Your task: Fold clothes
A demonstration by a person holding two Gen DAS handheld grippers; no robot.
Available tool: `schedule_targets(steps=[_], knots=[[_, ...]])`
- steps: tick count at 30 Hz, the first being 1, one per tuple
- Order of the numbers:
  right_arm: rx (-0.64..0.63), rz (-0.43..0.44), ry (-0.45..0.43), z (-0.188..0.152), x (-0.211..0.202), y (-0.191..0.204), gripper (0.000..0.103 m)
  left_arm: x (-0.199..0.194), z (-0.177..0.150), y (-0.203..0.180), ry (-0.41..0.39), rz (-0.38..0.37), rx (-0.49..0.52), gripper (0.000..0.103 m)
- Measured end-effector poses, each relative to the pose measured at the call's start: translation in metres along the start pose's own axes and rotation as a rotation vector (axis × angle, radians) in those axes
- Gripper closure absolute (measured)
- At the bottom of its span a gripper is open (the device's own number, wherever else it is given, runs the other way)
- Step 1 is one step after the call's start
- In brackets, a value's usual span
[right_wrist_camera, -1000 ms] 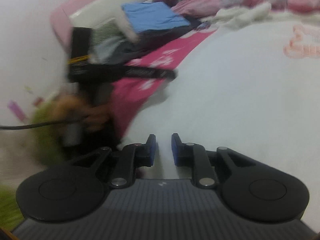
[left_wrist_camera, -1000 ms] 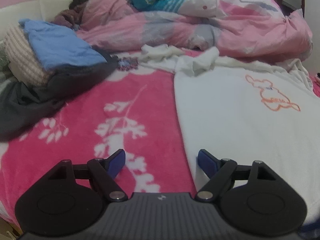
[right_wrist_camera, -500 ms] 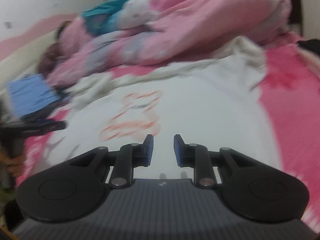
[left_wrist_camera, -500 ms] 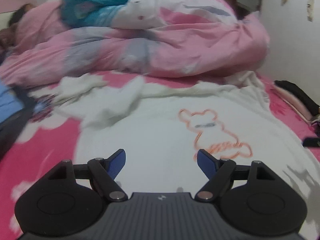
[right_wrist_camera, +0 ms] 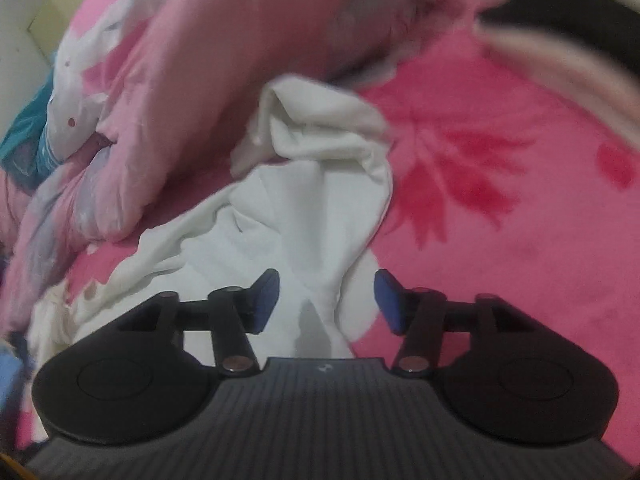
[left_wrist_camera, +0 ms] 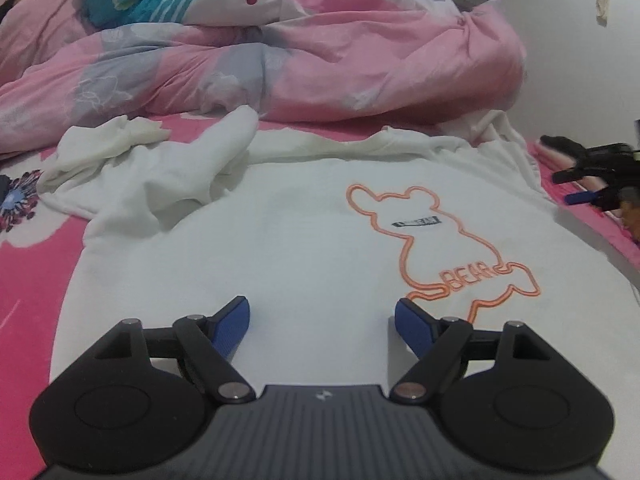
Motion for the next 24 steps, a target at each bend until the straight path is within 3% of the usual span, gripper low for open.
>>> schedule_targets(steps=[2,3,5,6,7,12,14,17,19,22,24], knots=[[0.027,0.06,0.075,-0.004,0.02,-0.001,0.045,0.002,0.0,-0.001,0.002,-0.01,0.006,0.02],[0.005,0.055,0.09,-0.006,0.027,0.001,0.044,0.002,0.0,-0.001,0.0,-0.012,0.007,0.019],[-0.107,0.003,0.081,-0.006,0.033,0.011,0.052,0.001,-0.001,-0.001,-0.003,-0.014,0.01,0.019],[-0.144,-0.022,0.073,-0.005,0.035,0.016,0.083,0.001,-0.001,-0.001,-0.004,-0.013,0.012,0.019],[-0.181,-0.047,0.066,-0.003,0.037,0.02,0.097,0.001,-0.001,-0.001,-0.005,-0.012,0.013,0.019],[-0.324,-0.152,-0.101,0.014,0.025,0.033,0.098,0.001,-0.001,-0.001,-0.009,-0.01,0.018,0.019],[-0.307,-0.217,-0.069,0.011,0.04,0.01,0.098,0.001,-0.002,-0.001,-0.01,-0.01,0.02,0.019],[-0.211,-0.192,-0.058,0.015,0.051,-0.015,0.097,0.001,-0.002,-0.001,-0.01,-0.008,0.024,0.019],[-0.121,-0.176,-0.061,0.021,0.039,-0.021,0.082,0.001,-0.002,-0.001,-0.01,-0.007,0.025,0.019],[-0.099,-0.211,-0.087,0.024,0.001,-0.029,0.078,0.001,-0.002,-0.001,-0.011,-0.006,0.026,0.019],[-0.127,-0.178,-0.09,0.015,-0.026,-0.022,0.078,0.001,-0.002,-0.001,-0.011,-0.005,0.028,0.019]])
Point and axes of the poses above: each gripper's, at about its wrist camera, not at the fingertips, and x roughly the way its jaws point, y to its left, z to its top, the point moved 10 cm from there along x, roughly the way its jaws point, and after that the axes turned 8 degrees about -x, right-handed, at the moved point
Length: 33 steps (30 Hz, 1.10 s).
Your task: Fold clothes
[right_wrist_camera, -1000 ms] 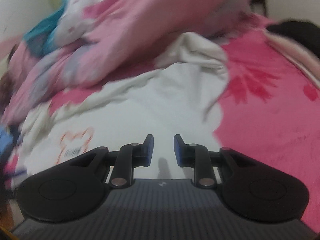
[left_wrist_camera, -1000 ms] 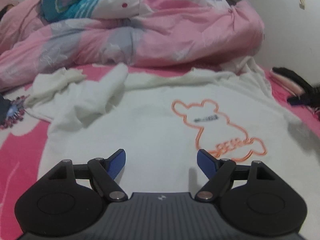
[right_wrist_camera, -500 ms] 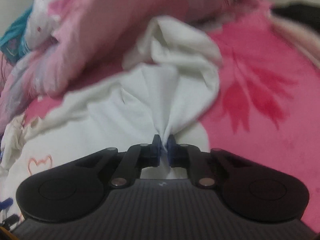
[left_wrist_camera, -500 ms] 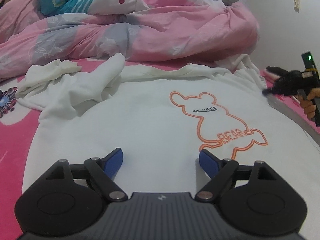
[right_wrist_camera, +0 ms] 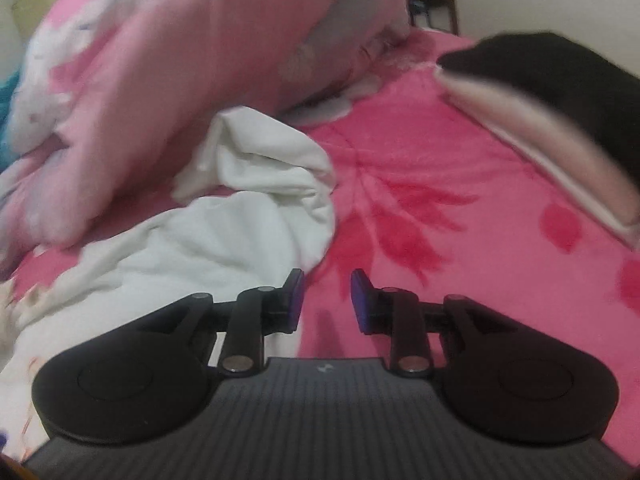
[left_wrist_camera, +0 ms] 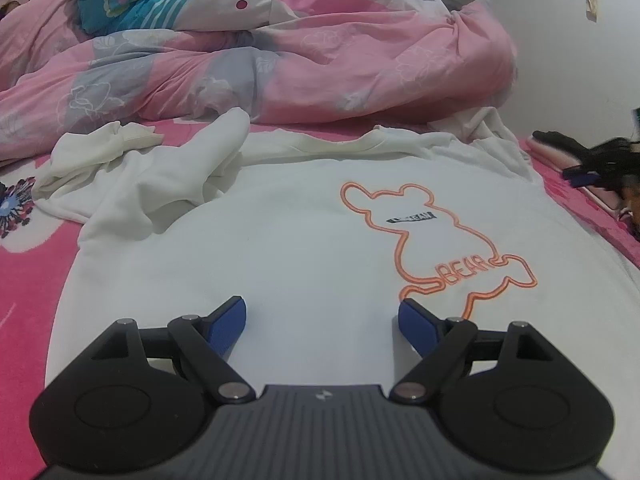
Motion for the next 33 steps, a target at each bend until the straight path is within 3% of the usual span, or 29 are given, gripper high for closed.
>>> schedule_targets(steps=[3,5,7,9,13,16,20,24,25,28,29,33], knots=[[-0.076,0.124,0.066,-0.036,-0.031,0.032,0.081,0.0,0.0,-0.001,0.0,0.003,0.003,0.019],[-0.156,0.16,0.118,-0.067,-0.043,0.051,0.084,0.0,0.0,-0.001,-0.001,0.004,0.003,0.019],[-0.194,0.113,0.198,-0.101,-0.048,0.043,0.091,0.0,0.0,-0.001,-0.001,0.002,0.001,0.019],[-0.165,0.089,0.174,-0.115,-0.068,0.018,0.098,0.0,0.0,0.0,0.0,0.0,-0.001,0.019],[-0.055,-0.052,0.179,-0.121,-0.11,-0.027,0.093,0.0,0.0,0.001,0.001,0.003,0.003,0.019],[-0.03,0.025,0.109,-0.114,-0.132,-0.007,0.092,0.0,0.0,0.001,0.001,0.011,0.009,0.019],[-0.21,0.078,0.188,-0.142,-0.122,0.037,0.095,-0.002,0.0,0.002,-0.002,0.009,0.002,0.019],[-0.353,-0.006,0.234,-0.184,-0.145,0.021,0.096,-0.002,0.0,0.002,-0.001,0.006,-0.003,0.019],[-0.35,-0.047,0.254,-0.188,-0.156,0.013,0.091,-0.002,0.001,0.002,0.0,0.008,-0.002,0.019],[-0.316,-0.132,0.31,-0.189,-0.184,-0.008,0.09,-0.002,0.001,0.002,0.001,0.014,0.006,0.019],[-0.345,-0.136,0.283,-0.181,-0.19,-0.004,0.089,-0.002,0.0,0.002,0.0,0.016,0.008,0.019],[-0.392,-0.022,0.194,-0.158,-0.182,0.037,0.089,-0.002,0.0,0.001,-0.003,0.018,0.01,0.019]])
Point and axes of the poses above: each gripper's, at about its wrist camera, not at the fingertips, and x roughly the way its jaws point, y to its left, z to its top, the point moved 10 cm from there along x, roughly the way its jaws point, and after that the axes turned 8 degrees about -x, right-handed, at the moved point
